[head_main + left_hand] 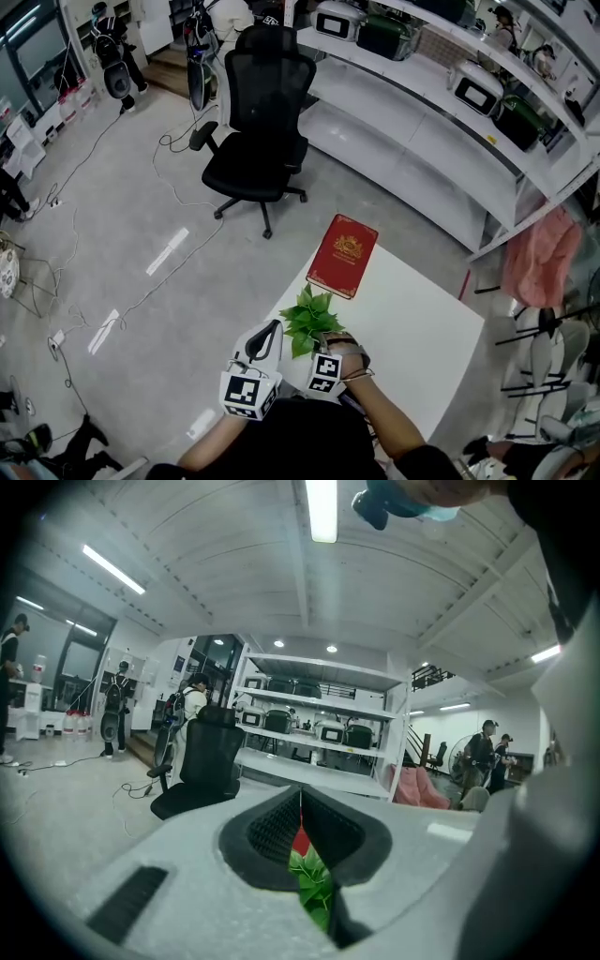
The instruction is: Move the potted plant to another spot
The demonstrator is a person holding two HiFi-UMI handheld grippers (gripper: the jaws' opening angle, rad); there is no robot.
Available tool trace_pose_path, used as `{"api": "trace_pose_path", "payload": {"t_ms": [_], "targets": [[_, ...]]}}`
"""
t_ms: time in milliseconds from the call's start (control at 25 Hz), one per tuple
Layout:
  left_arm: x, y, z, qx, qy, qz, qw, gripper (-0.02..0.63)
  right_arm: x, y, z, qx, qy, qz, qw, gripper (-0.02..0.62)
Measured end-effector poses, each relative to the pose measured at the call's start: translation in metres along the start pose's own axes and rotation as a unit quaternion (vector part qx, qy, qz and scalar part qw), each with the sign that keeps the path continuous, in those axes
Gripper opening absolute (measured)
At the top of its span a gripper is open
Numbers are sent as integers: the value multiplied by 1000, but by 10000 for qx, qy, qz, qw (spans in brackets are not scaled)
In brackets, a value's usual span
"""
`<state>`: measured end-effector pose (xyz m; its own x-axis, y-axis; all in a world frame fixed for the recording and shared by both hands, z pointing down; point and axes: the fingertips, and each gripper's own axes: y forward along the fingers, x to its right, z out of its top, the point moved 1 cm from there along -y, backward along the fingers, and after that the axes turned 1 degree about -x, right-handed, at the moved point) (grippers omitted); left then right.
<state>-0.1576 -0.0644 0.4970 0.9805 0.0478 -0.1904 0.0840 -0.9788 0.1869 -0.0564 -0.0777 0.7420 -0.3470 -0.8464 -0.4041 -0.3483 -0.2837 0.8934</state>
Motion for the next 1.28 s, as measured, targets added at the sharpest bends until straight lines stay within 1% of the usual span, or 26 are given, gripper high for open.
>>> {"api": "trace_pose_path", "payload": {"t_ms": [160, 320, 440, 520, 600, 760, 840, 960, 1040, 1200, 1280], "targets": [[10, 8, 0, -13, 22, -175, 9998, 19, 7, -17, -1, 197, 426, -79, 9989, 67], [21, 19, 1, -34, 59, -411, 9991, 18, 22, -40, -2, 531, 1079, -241, 9925, 67], [29, 26, 1, -53, 66, -562, 9984, 18, 36, -59, -6, 802, 1728, -401, 9809, 67], [33, 30, 1, -55, 102, -671, 9977, 19, 46, -71, -9, 1012, 2259, -520, 9675, 67], [36, 33, 2, -66, 116, -752, 9971, 18, 58, -84, -14, 1246, 2859, -633, 9480, 66], [40, 38, 4, -85, 75, -865, 9962, 18, 79, -112, -23, 1645, 3904, -893, 9014, 66], [41, 40, 5, -90, 91, -928, 9956, 18, 85, -123, -27, 1806, 4378, -995, 8751, 63], [45, 44, 6, -86, 157, -1048, 9943, 18, 91, -139, -35, 2065, 5043, -1168, 8303, 51], [45, 46, 6, -98, 173, -1101, 9937, 18, 96, -149, -39, 2223, 5341, -1354, 8044, 47], [44, 48, 4, -135, 164, -1150, 9931, 18, 101, -170, -44, 2538, 5749, -1781, 7572, 35], [44, 49, 3, -168, 145, -1153, 9931, 18, 101, -182, -44, 2684, 5882, -1956, 7374, 31]]}}
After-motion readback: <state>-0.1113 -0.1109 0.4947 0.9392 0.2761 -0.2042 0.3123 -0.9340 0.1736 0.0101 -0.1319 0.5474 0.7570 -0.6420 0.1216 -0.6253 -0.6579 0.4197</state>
